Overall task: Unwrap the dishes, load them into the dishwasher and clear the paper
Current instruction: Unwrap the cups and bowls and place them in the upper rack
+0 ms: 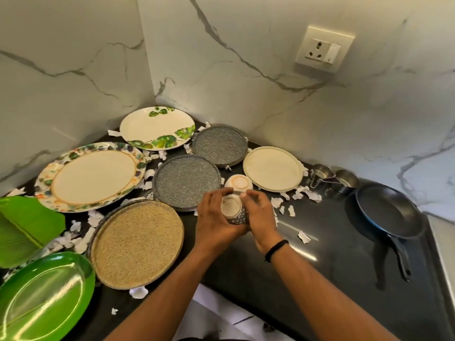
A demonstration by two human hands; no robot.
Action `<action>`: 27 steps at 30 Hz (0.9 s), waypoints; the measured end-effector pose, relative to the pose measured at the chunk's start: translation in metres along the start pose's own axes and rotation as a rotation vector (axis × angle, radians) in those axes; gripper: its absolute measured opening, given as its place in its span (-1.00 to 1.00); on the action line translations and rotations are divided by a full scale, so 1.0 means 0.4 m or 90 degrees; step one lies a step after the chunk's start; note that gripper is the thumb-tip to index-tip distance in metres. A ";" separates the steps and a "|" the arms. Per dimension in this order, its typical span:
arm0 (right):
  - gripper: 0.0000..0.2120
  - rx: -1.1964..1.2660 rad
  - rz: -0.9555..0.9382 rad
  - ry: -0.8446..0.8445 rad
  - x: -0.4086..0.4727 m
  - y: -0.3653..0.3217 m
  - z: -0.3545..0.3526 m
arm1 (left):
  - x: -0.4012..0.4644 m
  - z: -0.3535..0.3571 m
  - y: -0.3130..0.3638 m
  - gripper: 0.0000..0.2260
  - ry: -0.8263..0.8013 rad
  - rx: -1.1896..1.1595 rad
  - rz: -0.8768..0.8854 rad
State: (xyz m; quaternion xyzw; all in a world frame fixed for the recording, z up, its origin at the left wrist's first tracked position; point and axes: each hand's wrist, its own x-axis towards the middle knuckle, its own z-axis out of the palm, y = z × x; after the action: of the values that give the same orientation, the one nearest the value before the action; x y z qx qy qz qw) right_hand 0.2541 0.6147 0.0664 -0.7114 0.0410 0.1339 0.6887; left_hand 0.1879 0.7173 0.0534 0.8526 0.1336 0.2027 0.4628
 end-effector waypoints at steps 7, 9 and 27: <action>-0.51 0.207 0.067 0.186 -0.025 -0.017 -0.251 | -0.010 0.172 0.118 -0.28 -0.216 -0.286 -0.109; -0.45 0.214 0.053 0.241 -0.060 -0.012 -0.338 | -0.028 0.222 0.167 -0.41 -0.293 -0.335 -0.134; -0.66 0.361 0.003 0.664 -0.618 0.196 -1.064 | -0.592 0.733 0.589 -0.30 -0.707 -0.246 -0.027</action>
State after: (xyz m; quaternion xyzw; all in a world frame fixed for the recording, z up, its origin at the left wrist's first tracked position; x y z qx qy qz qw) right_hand 0.0547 0.1582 0.0582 -0.4712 0.4099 -0.2482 0.7405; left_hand 0.1260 0.2772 0.0557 0.7282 -0.1512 -0.2630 0.6146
